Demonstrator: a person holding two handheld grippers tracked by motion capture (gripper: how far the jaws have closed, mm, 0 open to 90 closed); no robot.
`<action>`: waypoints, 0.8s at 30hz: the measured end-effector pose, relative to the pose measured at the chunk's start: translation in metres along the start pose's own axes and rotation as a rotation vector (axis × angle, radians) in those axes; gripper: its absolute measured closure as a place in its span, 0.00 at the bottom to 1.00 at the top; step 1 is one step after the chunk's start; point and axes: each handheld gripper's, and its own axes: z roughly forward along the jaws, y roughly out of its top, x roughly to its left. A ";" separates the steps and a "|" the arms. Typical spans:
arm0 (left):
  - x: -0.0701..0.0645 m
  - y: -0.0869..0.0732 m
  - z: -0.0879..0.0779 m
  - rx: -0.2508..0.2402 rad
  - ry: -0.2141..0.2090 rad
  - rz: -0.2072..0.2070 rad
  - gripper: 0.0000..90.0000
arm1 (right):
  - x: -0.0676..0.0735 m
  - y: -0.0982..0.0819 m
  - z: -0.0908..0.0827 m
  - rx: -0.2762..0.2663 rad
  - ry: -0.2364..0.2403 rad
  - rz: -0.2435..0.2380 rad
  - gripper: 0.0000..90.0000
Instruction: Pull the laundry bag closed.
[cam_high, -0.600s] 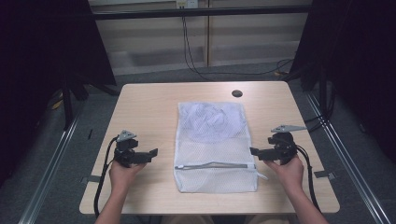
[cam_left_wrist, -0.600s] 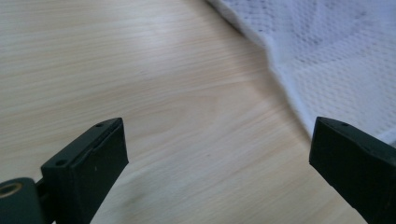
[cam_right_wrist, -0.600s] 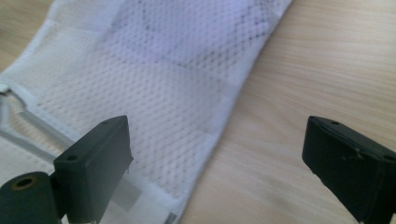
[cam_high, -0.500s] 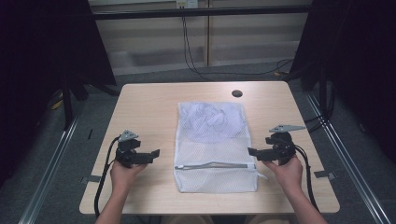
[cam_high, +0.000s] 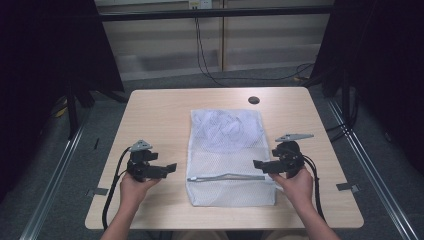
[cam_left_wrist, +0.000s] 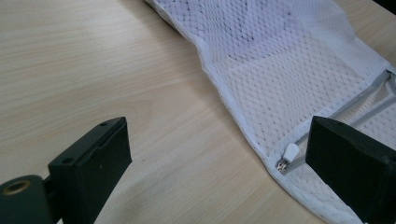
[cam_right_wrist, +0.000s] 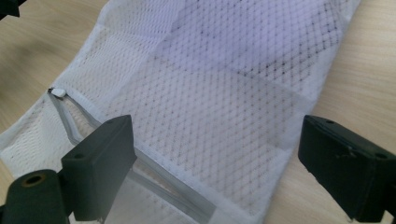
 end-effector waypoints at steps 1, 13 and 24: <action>-0.001 0.000 0.000 0.002 0.002 0.006 0.07 | 0.003 0.002 0.001 0.004 -0.005 -0.003 0.11; -0.007 0.003 0.002 0.016 -0.044 0.020 0.08 | 0.027 0.009 0.015 0.030 0.005 0.004 0.08; -0.009 0.003 0.003 0.023 -0.069 0.022 0.08 | 0.048 0.015 0.034 0.081 0.058 -0.006 0.10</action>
